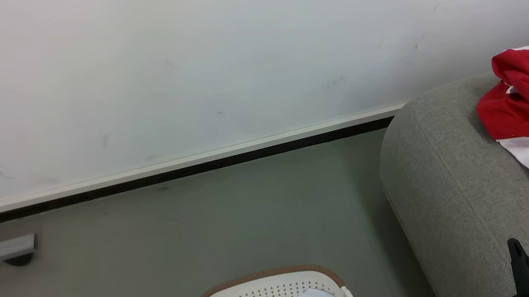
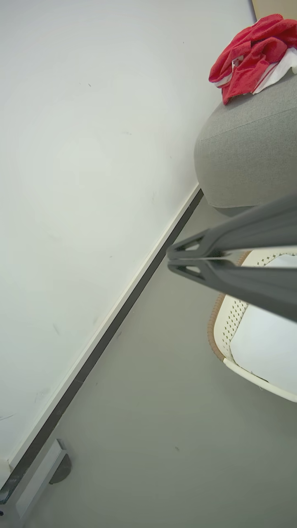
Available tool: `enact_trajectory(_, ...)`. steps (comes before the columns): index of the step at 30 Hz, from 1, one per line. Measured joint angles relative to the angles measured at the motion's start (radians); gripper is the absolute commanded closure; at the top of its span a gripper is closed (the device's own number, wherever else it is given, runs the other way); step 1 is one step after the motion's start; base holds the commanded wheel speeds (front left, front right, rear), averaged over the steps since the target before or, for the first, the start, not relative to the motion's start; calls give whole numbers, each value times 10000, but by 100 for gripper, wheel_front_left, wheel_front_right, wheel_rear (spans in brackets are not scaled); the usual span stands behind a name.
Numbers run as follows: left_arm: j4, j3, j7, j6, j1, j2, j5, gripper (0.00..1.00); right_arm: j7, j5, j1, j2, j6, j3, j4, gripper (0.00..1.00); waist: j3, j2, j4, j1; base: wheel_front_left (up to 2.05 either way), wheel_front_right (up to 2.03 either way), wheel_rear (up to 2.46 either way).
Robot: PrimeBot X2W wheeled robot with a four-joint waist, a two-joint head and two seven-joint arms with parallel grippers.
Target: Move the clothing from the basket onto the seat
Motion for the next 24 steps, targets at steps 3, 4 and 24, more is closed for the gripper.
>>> enact_trajectory(3, -17, 36, 128, -35, -73, 0, -397, 100, 117, 378, -9, 2, 0, -50, -36, 100, -1, 0, 18, 0, 0, 0, 0)
enact_trajectory(4, -21, 44, 144, -44, -83, 0, -566, 100, 161, 525, -18, 2, 0, -65, -52, 100, -1, 0, 24, 0, 0, 0, 0)
enact_trajectory(24, -98, 305, 805, -265, -403, 6, -3053, 100, 807, 2913, -208, 12, 0, -339, -337, 100, -9, 0, 142, 0, 0, 0, 0)
